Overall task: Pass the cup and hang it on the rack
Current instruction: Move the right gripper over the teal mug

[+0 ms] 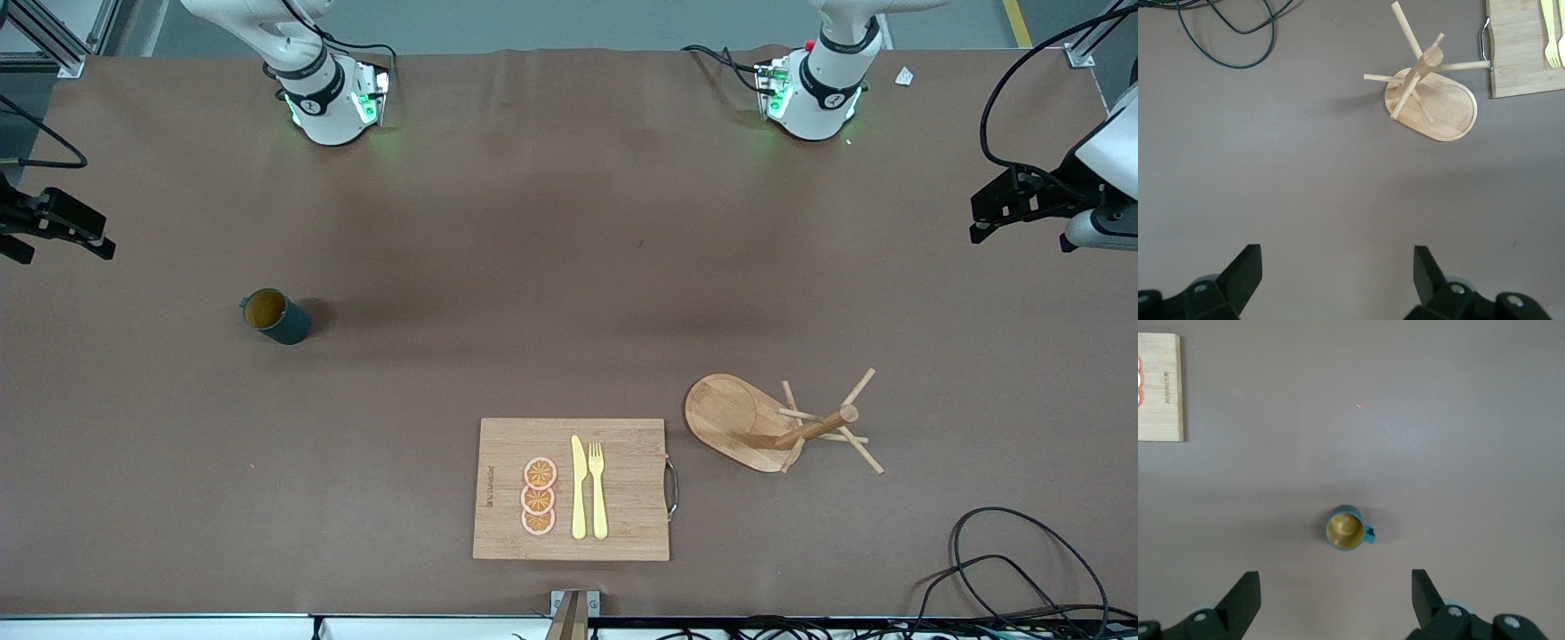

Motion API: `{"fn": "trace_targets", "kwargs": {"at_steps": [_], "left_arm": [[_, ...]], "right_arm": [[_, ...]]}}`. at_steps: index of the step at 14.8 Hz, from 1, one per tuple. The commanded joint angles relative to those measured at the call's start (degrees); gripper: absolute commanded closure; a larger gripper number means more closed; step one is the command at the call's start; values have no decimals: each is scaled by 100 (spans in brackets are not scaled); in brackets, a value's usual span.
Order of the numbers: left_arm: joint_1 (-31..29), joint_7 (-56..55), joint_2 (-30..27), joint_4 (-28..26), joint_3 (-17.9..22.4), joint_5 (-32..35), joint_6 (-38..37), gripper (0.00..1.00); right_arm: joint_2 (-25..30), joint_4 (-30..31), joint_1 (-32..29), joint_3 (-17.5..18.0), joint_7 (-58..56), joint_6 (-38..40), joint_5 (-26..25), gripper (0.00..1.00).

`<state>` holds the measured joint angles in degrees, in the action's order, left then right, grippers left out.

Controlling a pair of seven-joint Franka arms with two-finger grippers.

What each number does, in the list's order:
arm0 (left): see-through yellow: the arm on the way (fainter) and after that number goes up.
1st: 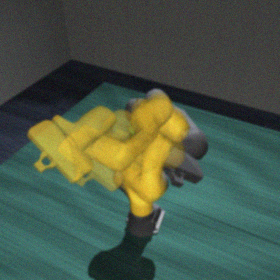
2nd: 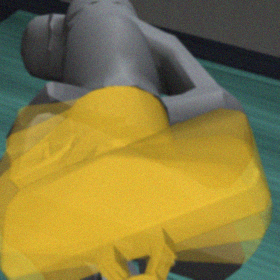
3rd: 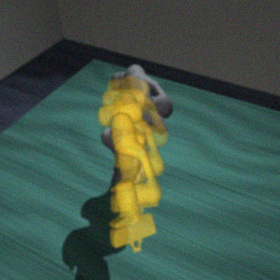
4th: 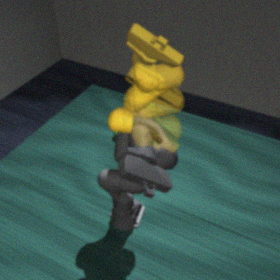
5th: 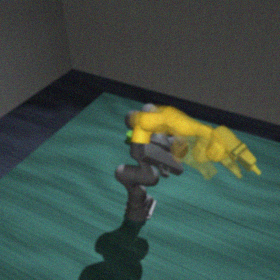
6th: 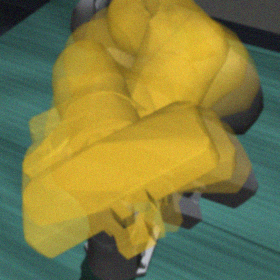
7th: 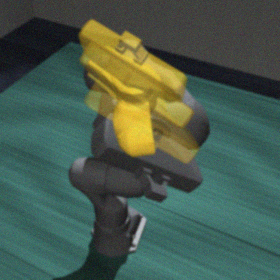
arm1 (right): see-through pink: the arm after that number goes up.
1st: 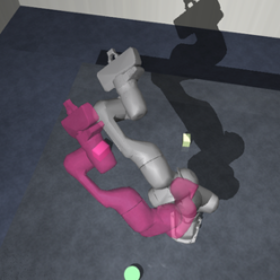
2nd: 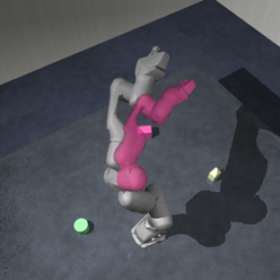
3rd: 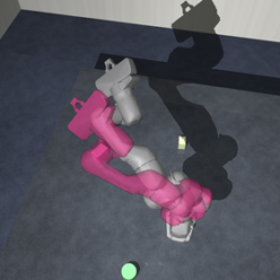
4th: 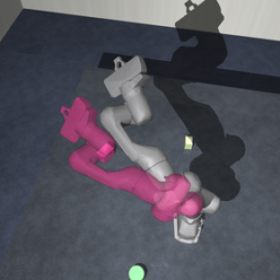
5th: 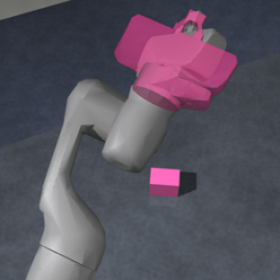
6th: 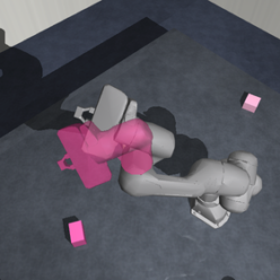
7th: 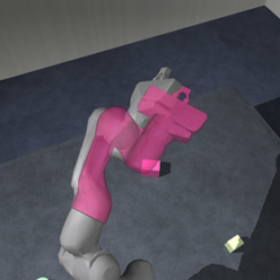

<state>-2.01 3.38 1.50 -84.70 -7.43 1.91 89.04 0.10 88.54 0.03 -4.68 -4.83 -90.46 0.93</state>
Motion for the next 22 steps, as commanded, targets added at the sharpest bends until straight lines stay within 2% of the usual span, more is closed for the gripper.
{"fn": "trace_targets", "kwargs": {"at_steps": [1,9,11,14,17,20,22], "left_arm": [[8,-39,8,85,-4,64,-158,0],[25,-57,8,103,-4,82,-185,0],[26,-57,8,94,-4,81,-185,0],[25,-57,17,94,-4,90,-185,0],[17,-57,17,94,-4,90,-185,0],[25,-57,17,103,-4,90,-185,0],[25,-57,17,94,-4,90,-185,0]], "right_arm": [[16,-318,-82,90,220,283,22,0],[42,-303,-82,90,237,406,13,0],[252,266,-73,90,246,119,4,0],[770,1583,-64,107,307,-716,4,0],[842,2236,-38,116,396,-1078,13,0],[1079,3298,76,134,475,-2112,39,0],[1053,3678,181,142,509,-2562,74,0]]}}
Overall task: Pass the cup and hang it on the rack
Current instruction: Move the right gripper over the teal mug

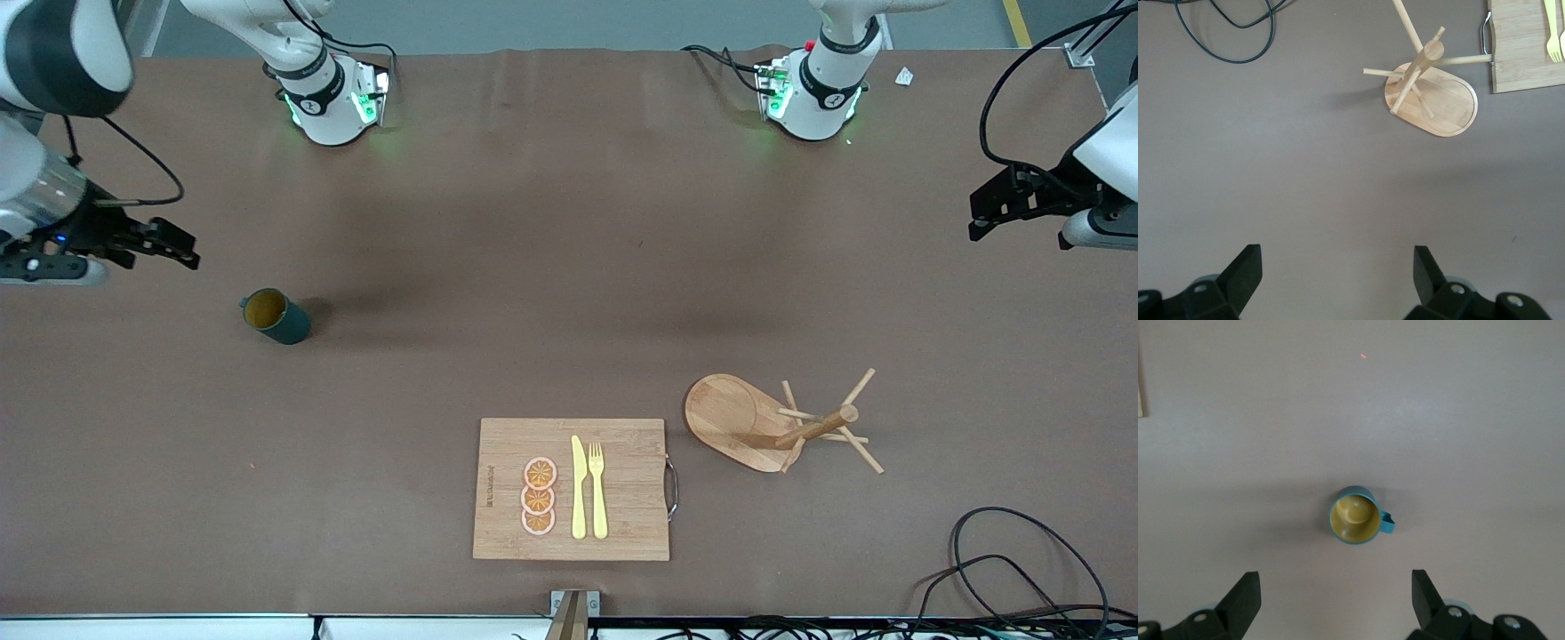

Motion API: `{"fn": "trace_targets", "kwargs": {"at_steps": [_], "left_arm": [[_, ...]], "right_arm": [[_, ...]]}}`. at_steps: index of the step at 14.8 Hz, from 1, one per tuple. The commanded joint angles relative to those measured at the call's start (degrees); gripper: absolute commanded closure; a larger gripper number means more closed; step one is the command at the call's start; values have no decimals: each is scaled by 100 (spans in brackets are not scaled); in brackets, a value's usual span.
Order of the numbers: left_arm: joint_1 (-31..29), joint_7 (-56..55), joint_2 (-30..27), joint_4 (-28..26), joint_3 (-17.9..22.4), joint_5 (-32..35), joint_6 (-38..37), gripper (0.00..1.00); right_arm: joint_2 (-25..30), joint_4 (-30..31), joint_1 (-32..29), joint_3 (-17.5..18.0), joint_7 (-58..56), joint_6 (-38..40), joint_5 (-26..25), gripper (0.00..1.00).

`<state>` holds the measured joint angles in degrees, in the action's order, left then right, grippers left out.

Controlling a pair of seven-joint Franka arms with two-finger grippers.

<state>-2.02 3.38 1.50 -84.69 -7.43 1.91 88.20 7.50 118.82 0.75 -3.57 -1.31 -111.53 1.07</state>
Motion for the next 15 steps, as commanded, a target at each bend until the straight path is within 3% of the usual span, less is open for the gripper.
{"fn": "trace_targets", "kwargs": {"at_steps": [1,3,8,15], "left_arm": [[26,-57,17,93,-4,90,-102,0],[26,-57,17,93,-4,90,-102,0],[26,-57,17,93,-4,90,-102,0],[26,-57,17,93,-4,90,-102,0]], "right_arm": [[314,808,232,23,375,-640,60,0],[296,1037,504,23,745,-904,60,0],[165,1740,532,23,870,-1959,60,0],[-599,2259,365,14,878,-3453,60,0]]}}
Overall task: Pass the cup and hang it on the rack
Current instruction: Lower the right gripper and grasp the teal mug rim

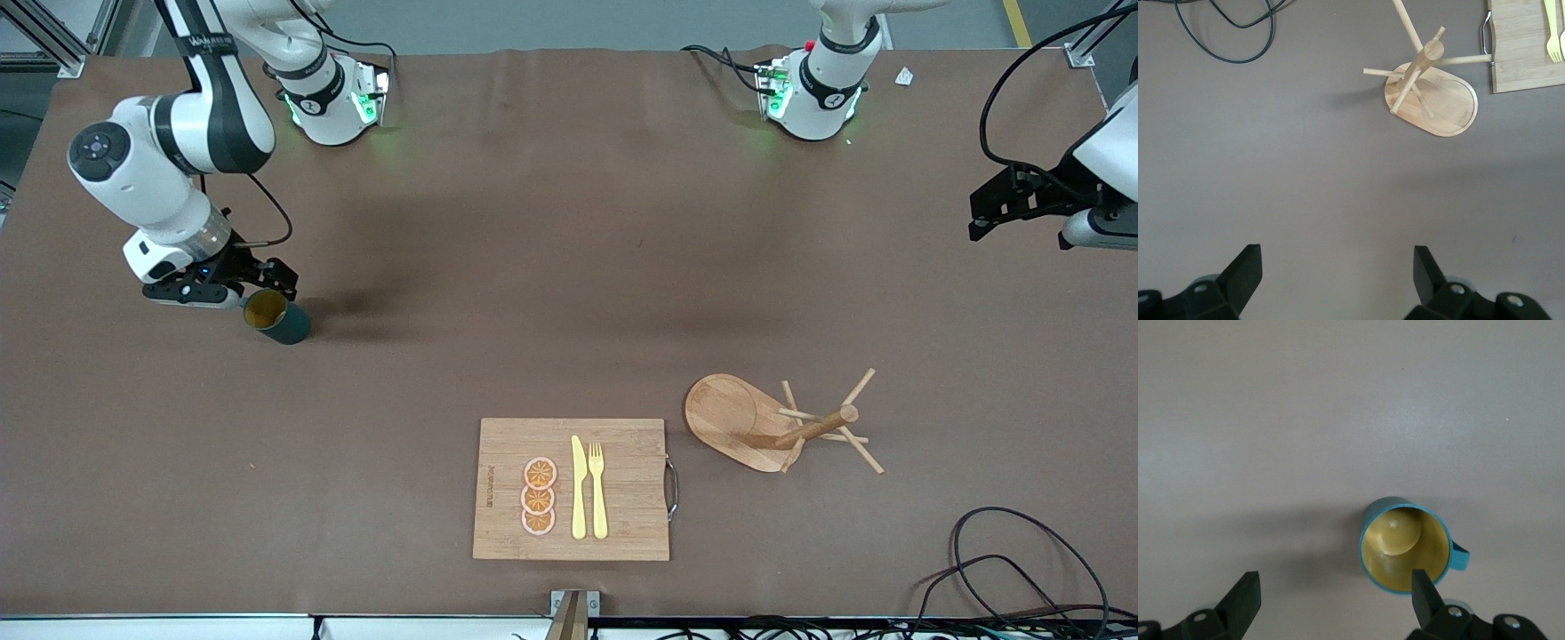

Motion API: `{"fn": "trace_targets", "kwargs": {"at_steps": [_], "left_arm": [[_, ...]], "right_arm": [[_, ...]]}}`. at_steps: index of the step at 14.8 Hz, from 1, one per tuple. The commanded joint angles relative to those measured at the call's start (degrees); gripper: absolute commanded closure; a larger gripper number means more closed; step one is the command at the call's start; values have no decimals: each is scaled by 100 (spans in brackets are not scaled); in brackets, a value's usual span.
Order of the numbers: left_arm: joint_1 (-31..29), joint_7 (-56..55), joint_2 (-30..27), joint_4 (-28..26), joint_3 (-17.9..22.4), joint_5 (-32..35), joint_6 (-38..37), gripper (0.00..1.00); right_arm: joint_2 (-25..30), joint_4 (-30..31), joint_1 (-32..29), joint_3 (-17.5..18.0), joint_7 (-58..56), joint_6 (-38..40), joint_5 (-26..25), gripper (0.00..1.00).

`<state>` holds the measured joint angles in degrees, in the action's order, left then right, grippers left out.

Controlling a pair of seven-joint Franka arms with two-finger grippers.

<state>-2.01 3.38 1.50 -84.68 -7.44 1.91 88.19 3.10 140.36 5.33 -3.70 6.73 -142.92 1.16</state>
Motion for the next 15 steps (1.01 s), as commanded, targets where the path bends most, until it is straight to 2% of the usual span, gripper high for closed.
{"fn": "trace_targets", "kwargs": {"at_steps": [1,6,10,11,15], "left_arm": [[25,-57,8,92,-4,90,-101,0],[25,-57,16,92,-4,90,-101,0],[34,-57,16,92,-4,90,-101,0],[34,-57,8,101,-4,81,-101,0],[34,-57,8,92,-4,81,-101,0]], "right_arm": [[-265,105,-94,28,83,-368,51,0],[-652,114,-50,28,390,-605,59,0],[-855,307,-59,36,390,-1186,59,1],[-873,308,-59,36,390,-1195,59,7],[-899,325,-41,36,390,-1274,59,50]]}}
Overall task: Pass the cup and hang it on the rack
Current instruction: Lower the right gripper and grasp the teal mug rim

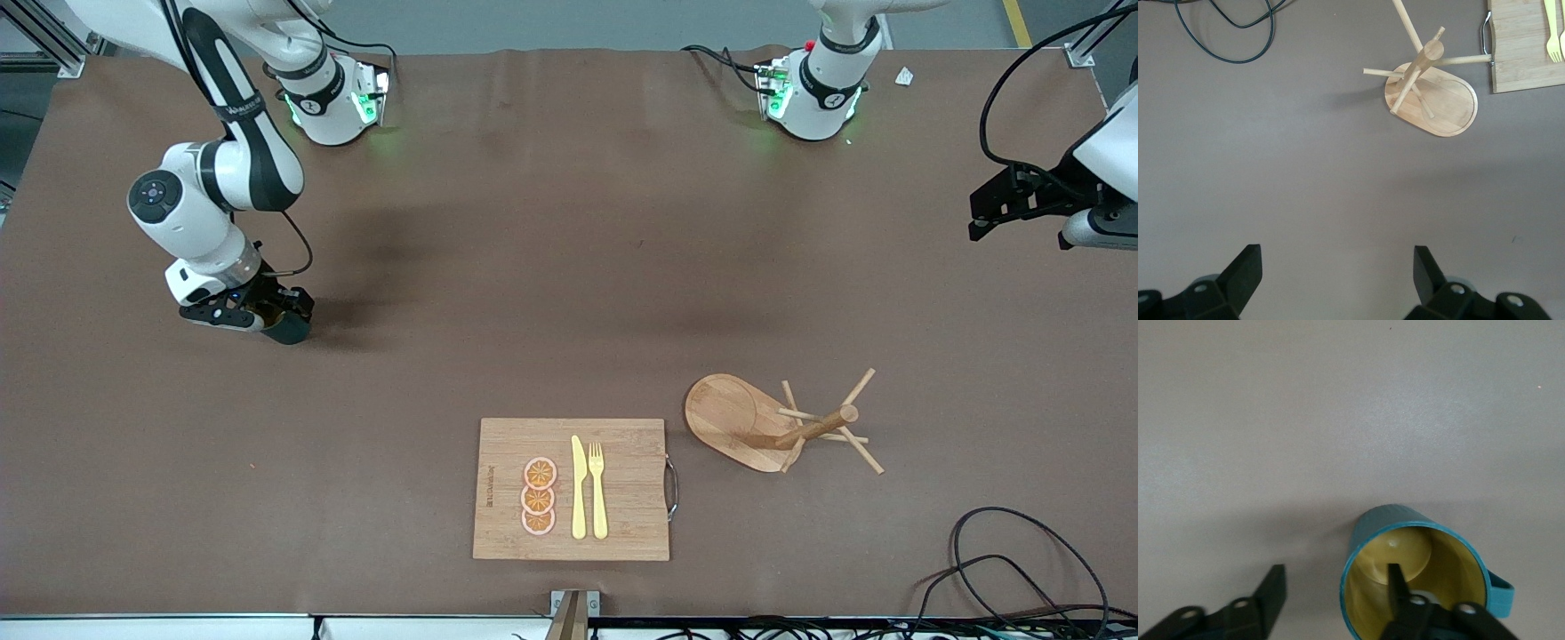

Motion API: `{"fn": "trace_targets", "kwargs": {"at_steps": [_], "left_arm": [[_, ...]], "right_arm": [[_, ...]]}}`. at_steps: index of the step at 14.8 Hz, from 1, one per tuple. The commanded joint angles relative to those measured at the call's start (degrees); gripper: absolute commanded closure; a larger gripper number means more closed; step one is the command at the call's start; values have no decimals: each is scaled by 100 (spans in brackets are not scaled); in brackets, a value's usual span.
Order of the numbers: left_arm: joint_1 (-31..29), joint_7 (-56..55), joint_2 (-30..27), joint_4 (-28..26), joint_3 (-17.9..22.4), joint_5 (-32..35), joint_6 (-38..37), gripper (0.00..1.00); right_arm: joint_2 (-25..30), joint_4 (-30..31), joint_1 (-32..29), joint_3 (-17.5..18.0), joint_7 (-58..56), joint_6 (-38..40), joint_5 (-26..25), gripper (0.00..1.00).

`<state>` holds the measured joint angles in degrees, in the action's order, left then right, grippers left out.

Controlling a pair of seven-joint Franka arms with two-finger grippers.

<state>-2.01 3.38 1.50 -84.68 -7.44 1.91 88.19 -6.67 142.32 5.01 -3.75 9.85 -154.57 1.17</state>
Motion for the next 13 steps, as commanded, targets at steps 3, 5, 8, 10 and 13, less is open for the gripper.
{"fn": "trace_targets", "kwargs": {"at_steps": [3,5,8,10,13], "left_arm": [[25,-66,8,92,-3,81,-101,0],[25,-57,8,92,-3,81,-101,0],[25,-57,8,92,-3,81,-101,0],[25,-66,8,92,-12,81,-101,0],[25,-66,16,92,-3,81,-101,0]], "right_arm": [[78,129,17,41,78,-91,59,77],[78,129,26,41,78,-91,59,93],[78,129,26,32,69,-91,59,100],[78,129,26,32,69,-91,59,100],[130,121,35,41,69,118,59,100]]}}
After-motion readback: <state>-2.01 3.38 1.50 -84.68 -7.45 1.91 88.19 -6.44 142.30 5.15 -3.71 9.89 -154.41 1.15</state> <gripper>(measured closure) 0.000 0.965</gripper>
